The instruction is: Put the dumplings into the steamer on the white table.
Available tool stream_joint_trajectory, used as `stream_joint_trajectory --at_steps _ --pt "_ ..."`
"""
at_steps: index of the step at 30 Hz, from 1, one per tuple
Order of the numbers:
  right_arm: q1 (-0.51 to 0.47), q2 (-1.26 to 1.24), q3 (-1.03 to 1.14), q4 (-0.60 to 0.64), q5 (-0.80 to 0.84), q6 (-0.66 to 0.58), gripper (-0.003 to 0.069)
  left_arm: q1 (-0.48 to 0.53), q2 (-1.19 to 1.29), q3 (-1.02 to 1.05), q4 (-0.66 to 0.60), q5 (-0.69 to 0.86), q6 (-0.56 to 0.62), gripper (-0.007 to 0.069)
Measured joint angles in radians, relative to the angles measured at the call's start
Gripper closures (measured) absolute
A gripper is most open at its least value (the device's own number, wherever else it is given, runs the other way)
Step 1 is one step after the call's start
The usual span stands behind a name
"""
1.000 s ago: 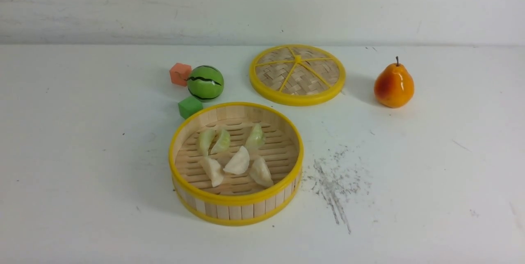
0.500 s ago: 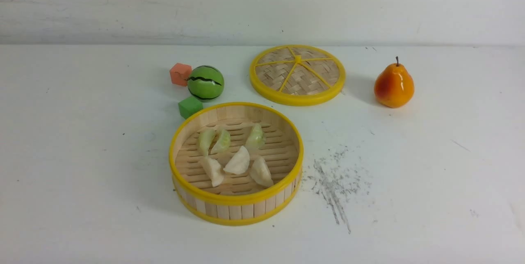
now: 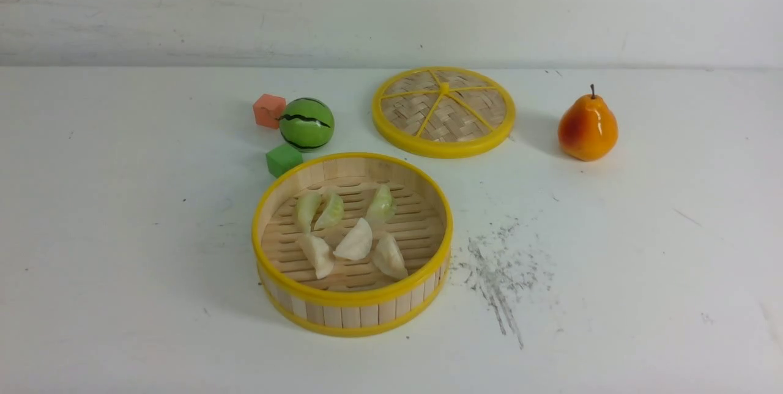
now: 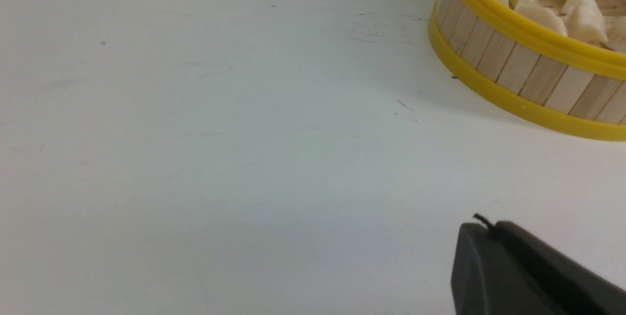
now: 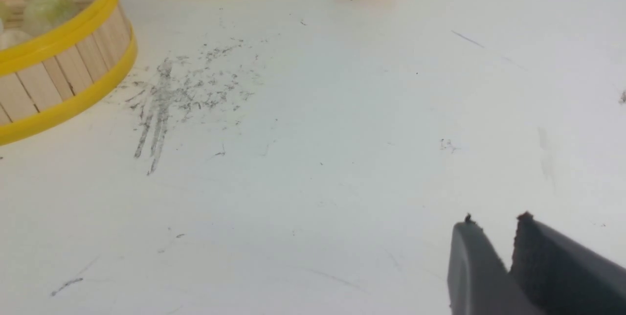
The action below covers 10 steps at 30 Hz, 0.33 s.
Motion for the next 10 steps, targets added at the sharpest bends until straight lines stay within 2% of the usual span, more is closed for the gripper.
stream_joint_trajectory --at_steps 10 --pt "0.0 0.0 0.0 0.0 0.0 0.0 0.0512 0.0 0.0 0.0 0.0 0.0 0.0 0.0638"
